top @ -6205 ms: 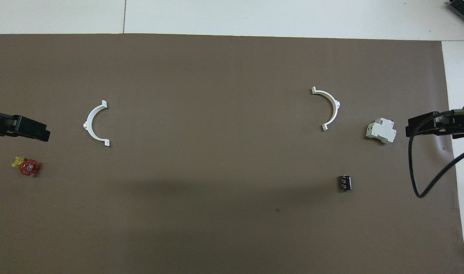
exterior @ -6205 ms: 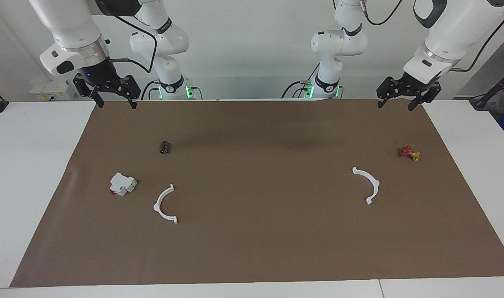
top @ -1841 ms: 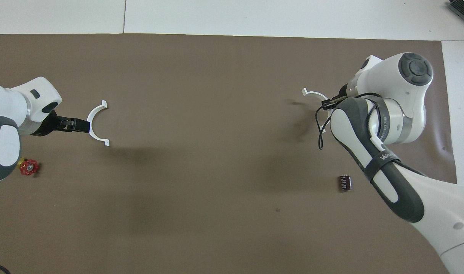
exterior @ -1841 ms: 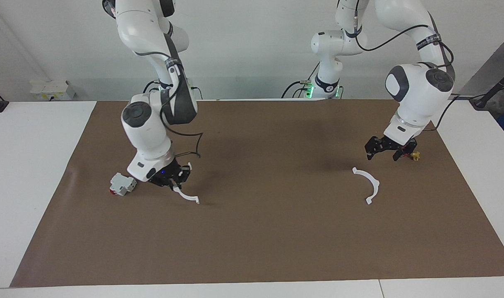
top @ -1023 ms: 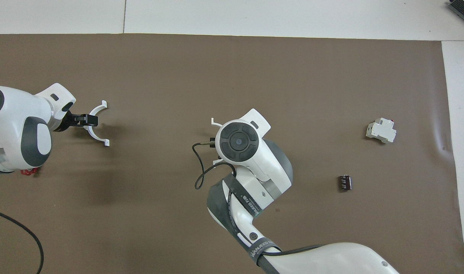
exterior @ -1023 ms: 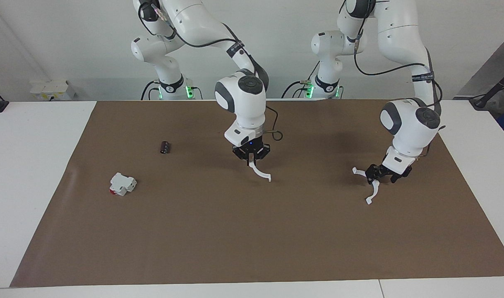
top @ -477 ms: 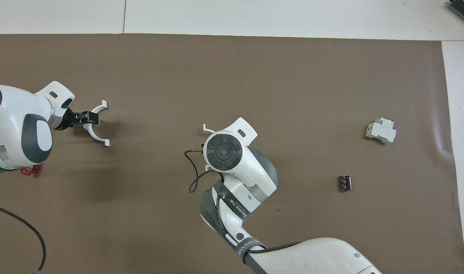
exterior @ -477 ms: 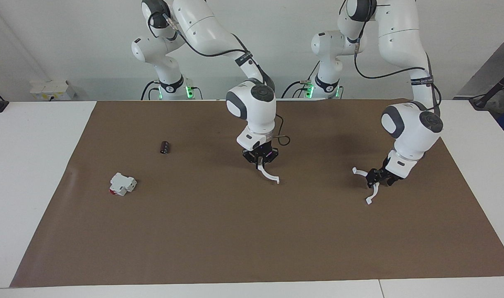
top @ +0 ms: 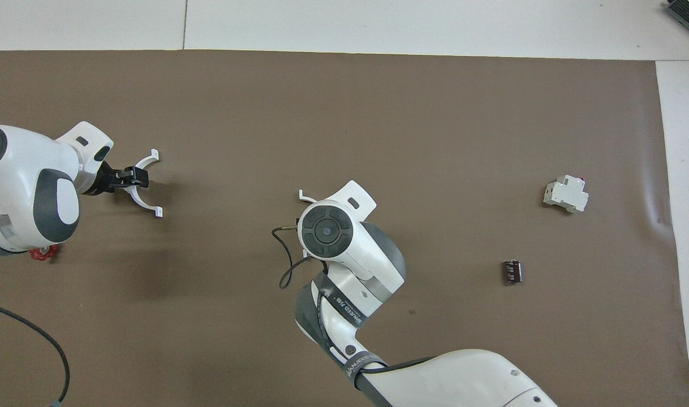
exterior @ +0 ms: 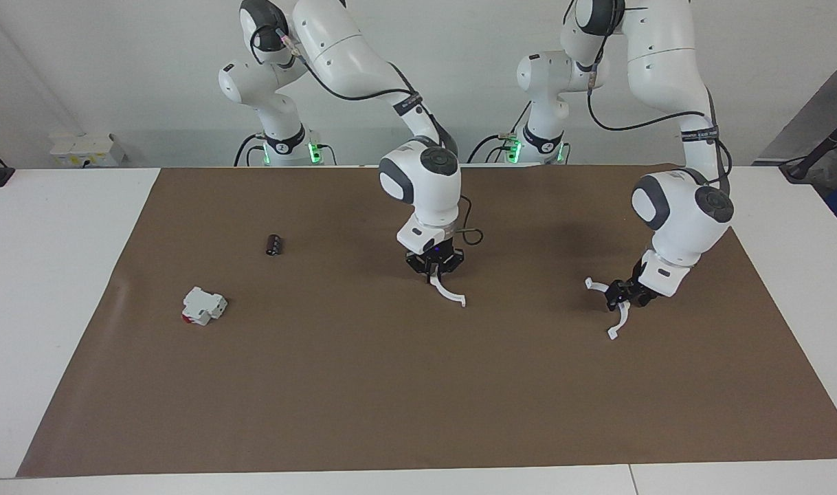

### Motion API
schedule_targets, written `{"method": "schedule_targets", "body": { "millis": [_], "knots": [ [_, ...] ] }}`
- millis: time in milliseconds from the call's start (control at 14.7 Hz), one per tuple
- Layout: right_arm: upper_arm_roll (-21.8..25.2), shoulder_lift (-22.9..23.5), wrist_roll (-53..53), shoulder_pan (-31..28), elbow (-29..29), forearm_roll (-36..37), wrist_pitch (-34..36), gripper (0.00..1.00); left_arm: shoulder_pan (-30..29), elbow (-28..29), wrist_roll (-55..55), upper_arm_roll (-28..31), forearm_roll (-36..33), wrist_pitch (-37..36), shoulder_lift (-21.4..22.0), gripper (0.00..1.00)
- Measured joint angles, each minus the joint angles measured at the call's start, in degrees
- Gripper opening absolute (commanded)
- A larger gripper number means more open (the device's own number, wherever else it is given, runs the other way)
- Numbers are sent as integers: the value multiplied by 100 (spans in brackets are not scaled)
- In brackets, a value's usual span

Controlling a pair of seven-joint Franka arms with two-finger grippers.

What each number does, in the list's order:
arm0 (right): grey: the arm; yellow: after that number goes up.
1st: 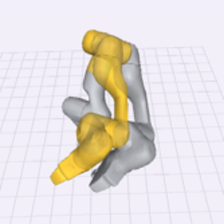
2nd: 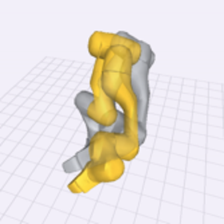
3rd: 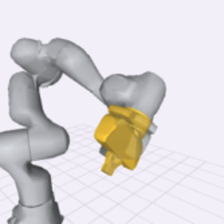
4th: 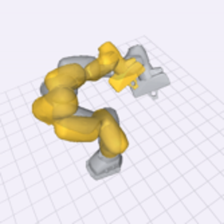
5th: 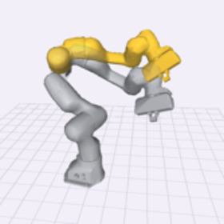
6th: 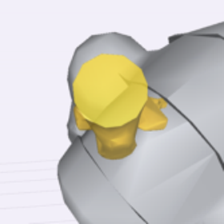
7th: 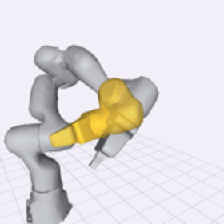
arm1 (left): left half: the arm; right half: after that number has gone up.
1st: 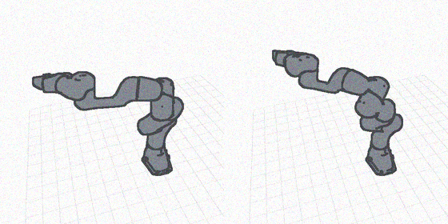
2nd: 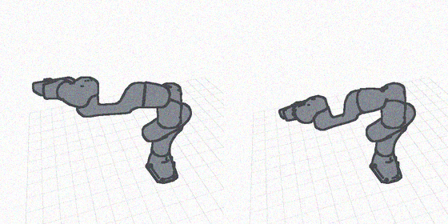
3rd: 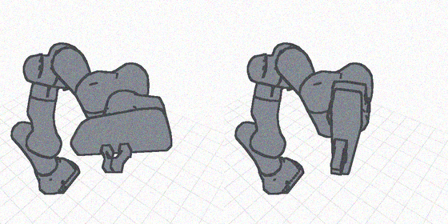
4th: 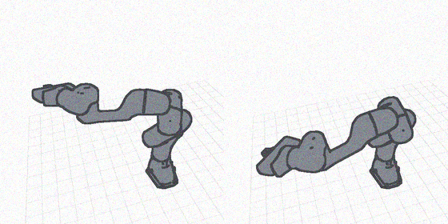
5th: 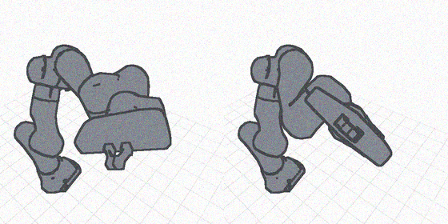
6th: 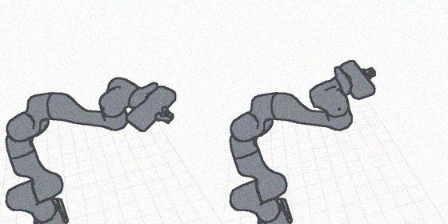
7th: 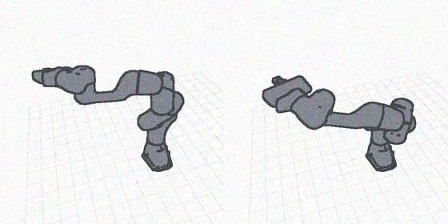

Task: Assemble drain pipe with both arms
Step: 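Place the clamp half mid-table with the right gripper and withdraw it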

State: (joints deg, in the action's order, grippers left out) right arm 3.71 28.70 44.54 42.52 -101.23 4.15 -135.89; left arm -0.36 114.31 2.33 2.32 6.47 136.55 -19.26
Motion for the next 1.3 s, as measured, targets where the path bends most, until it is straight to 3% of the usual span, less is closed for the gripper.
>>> {"method": "schedule_targets", "body": {
  "millis": [68,273,477,818,1295],
  "knots": [
    [0,-1,40,0,3,1,-7,100,0,0,-4,0,0,-36,5,0],
    [32,-107,45,-33,79,2,-24,100,0,0,-43,1,0,-154,59,0],
    [77,-660,34,-339,124,3,140,100,3,-2,-81,0,0,-273,134,0],
    [93,-1778,-843,-1447,136,3,1272,100,192,-48,-80,-31,-212,-277,269,0],
    [132,-2849,-2478,-2874,161,-8,2530,100,1089,-54,-991,-55,-620,-278,281,0]
  ]
}}
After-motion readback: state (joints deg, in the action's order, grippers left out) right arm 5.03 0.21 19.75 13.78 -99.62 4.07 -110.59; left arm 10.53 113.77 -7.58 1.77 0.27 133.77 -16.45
